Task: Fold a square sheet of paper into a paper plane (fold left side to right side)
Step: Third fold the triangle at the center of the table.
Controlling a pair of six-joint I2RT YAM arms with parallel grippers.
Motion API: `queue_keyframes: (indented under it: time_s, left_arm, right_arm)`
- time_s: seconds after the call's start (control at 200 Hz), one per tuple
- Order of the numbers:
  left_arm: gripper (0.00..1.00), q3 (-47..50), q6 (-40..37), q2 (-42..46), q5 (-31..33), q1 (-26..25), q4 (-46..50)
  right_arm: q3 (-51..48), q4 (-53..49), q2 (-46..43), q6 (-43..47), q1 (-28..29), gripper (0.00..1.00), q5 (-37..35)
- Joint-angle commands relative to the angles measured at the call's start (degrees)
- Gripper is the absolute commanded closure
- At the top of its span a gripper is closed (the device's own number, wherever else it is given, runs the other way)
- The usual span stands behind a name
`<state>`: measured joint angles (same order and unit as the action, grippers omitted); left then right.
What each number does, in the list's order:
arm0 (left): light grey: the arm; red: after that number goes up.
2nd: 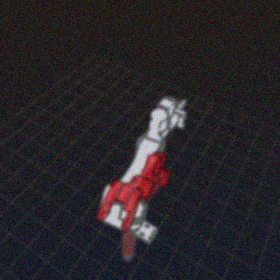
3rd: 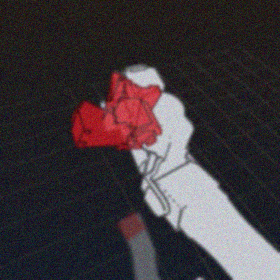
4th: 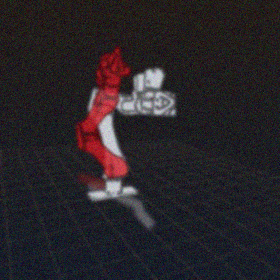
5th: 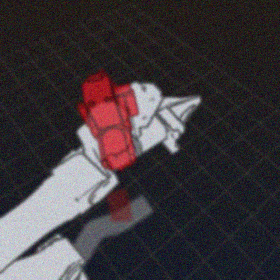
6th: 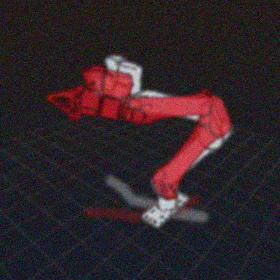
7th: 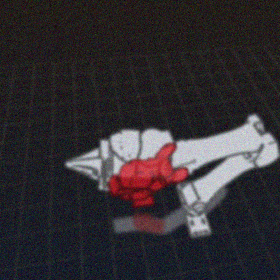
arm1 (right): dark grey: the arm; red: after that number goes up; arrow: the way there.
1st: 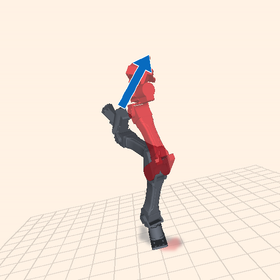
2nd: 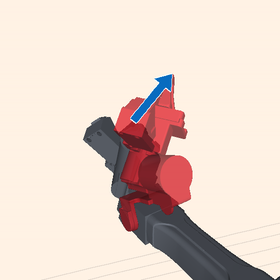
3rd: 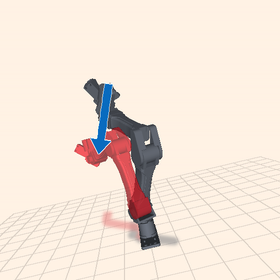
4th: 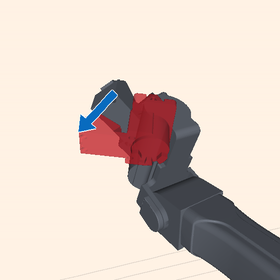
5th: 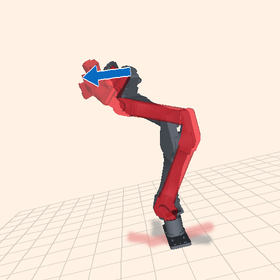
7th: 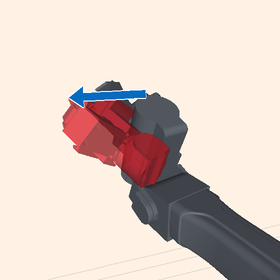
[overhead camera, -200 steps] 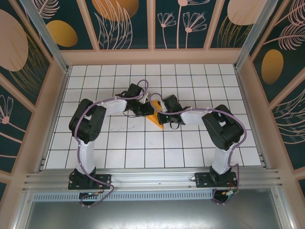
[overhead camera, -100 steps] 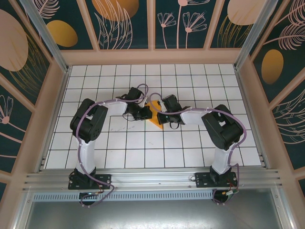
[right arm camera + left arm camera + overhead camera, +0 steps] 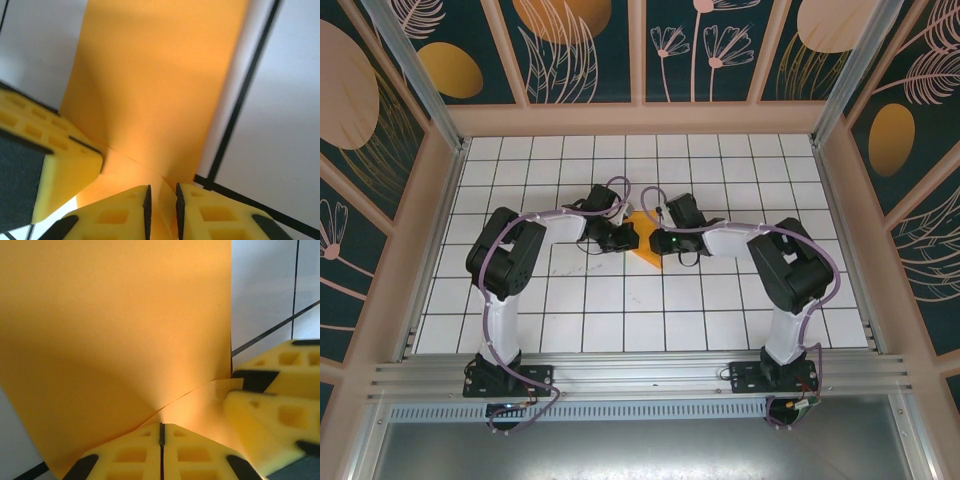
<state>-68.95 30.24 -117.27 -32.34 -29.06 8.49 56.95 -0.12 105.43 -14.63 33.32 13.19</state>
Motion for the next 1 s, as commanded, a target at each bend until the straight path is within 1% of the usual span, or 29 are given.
queue_keyframes:
  time_s: [0.0, 0.065, 0.105, 0.22, 0.31, 0.415, 0.56, 0.686, 0.866, 0.996]
  left_arm:
    - [0.91, 2.77, -1.06, -2.92, 5.58, -0.36, 3.69]
    - [0.91, 2.77, -0.97, -3.05, 5.75, -0.38, 3.48]
    - [0.91, 2.77, -0.99, -3.07, 5.87, -0.38, 3.45]
    - [0.91, 2.64, -1.06, -2.92, 5.97, -0.38, 3.54]
    - [0.92, 2.52, -1.16, -2.88, 6.16, -0.38, 3.49]
    - [0.92, 2.64, -1.06, -2.74, 6.19, -0.38, 3.38]
    - [0.92, 2.50, -1.15, -2.53, 6.17, -0.39, 3.44]
    - [0.92, 2.63, -1.23, -2.52, 6.28, -0.41, 3.47]
    - [0.93, 2.41, -1.26, -2.40, 6.37, -0.38, 3.56]
    - [0.93, 2.25, -1.38, -2.41, 6.42, -0.36, 3.75]
  right_arm:
    - [2.04, -3.00, -5.50, -2.91, -1.54, 0.70, 2.10]
    - [2.20, -5.25, -6.90, -3.70, -1.63, 0.69, 2.25]
    - [2.09, -6.29, -7.70, -4.19, -1.66, 0.71, 3.49]
    - [0.55, -6.16, -8.67, -8.22, -0.88, 0.86, 10.41]
    - [0.89, -5.49, -6.76, -11.32, 1.06, 0.93, 14.44]
    - [3.06, -5.12, -2.93, -14.09, 2.38, 0.94, 16.59]
    - [6.37, -7.05, 1.37, -15.05, 2.80, 0.94, 15.07]
    - [7.08, -8.34, 2.27, -15.20, 2.61, 0.95, 13.47]
    - [6.75, -10.46, 2.90, -14.29, 2.80, 0.95, 13.79]
    - [4.04, -9.05, 0.68, -14.91, 2.59, 0.96, 13.23]
